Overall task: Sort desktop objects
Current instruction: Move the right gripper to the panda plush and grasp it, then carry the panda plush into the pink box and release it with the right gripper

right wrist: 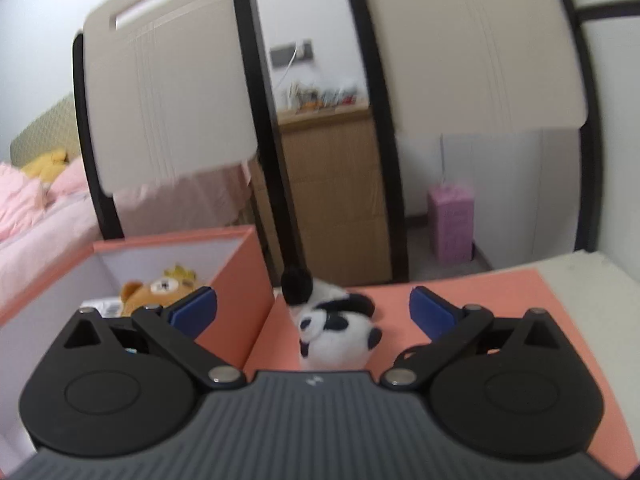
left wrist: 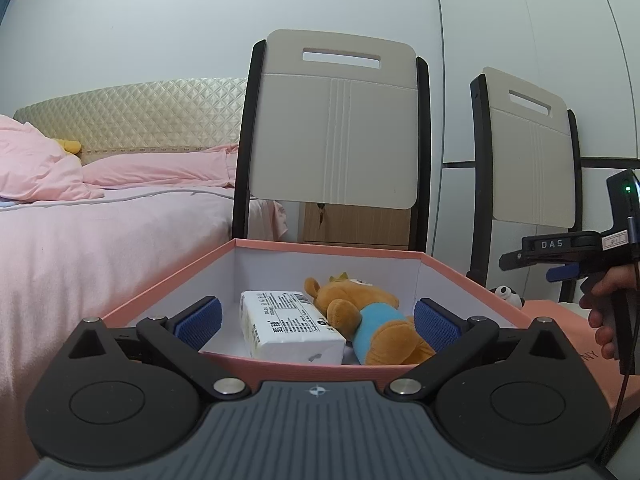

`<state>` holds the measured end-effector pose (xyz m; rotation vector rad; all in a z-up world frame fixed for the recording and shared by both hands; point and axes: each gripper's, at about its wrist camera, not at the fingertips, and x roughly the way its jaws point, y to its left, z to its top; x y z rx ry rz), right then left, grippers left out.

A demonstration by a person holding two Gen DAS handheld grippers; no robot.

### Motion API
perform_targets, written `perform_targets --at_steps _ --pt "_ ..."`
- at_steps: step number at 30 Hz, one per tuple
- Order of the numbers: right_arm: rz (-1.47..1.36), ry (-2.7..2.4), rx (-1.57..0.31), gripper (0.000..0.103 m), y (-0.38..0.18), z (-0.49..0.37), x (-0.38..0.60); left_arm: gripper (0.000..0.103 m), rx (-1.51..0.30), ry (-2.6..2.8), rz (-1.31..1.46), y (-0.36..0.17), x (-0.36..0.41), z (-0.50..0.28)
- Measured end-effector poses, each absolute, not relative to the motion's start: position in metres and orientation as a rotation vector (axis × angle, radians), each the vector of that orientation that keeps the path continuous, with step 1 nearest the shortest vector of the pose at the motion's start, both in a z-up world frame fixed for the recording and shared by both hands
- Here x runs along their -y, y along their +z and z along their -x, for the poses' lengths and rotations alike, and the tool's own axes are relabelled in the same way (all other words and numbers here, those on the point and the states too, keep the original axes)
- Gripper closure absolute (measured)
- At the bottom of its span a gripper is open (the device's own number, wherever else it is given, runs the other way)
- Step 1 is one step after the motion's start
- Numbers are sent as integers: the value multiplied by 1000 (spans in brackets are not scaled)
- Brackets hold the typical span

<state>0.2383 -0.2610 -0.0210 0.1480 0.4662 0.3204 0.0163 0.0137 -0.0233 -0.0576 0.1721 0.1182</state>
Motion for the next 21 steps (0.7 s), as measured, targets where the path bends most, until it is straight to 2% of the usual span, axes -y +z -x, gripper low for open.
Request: perform_targets --at_steps 9,13,14,17,21 --pt "-127 296 -501 1 -31 -262 240 0 -176 116 64 -24 -14 -18" --pt "-99 239 -564 21 -44 -274 234 0 -178 118 67 -24 -14 -19" --pt "-108 241 -580 24 -47 -277 234 0 -179 118 66 -25 -14 -19" --pt "-127 221 -603 49 -52 -280 237 0 -183 122 63 -26 -13 -19" --pt "-161 216 -594 49 -47 -275 245 0 -178 122 66 -25 -13 -18"
